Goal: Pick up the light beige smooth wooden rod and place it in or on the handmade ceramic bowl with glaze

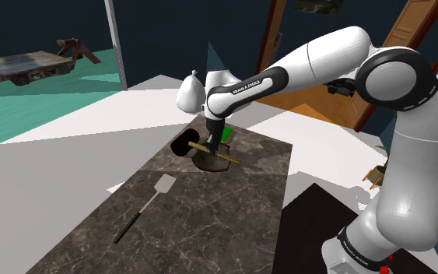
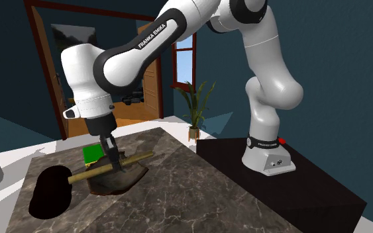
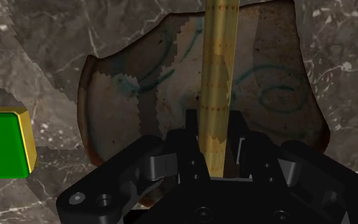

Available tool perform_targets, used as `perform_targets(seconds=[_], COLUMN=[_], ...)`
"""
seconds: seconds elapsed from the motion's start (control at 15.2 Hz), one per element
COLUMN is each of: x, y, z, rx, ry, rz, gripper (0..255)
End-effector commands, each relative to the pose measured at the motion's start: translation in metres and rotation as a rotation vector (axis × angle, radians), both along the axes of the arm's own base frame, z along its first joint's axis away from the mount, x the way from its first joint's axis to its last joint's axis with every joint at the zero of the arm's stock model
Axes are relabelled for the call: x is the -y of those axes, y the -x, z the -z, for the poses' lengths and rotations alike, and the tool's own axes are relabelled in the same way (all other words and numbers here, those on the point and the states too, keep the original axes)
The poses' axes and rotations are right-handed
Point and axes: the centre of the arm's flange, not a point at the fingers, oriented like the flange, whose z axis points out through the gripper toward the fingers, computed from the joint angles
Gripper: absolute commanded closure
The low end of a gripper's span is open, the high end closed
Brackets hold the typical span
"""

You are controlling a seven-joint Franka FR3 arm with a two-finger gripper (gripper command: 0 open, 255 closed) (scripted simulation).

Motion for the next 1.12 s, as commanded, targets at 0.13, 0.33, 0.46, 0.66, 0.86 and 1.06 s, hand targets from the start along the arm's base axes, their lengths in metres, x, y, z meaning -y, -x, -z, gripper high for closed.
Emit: perform_targets(seconds=[0.13, 0.33, 0.46, 0.66, 0.86, 1.06], x=[0.000, 0.000, 0.000, 0.000, 0.002, 0.002], y=[0.000, 0.000, 0.000, -0.002, -0.007, -0.007], z=[0.000, 0.000, 0.000, -0.013, -0.049, -0.049], rx=[0.000, 0.000, 0.000, 0.000, 0.000, 0.000], ry=[0.000, 0.000, 0.000, 0.000, 0.000, 0.000], rz=[0.000, 0.000, 0.000, 0.000, 0.000, 0.000], gripper=[255, 0, 0, 0, 0, 0])
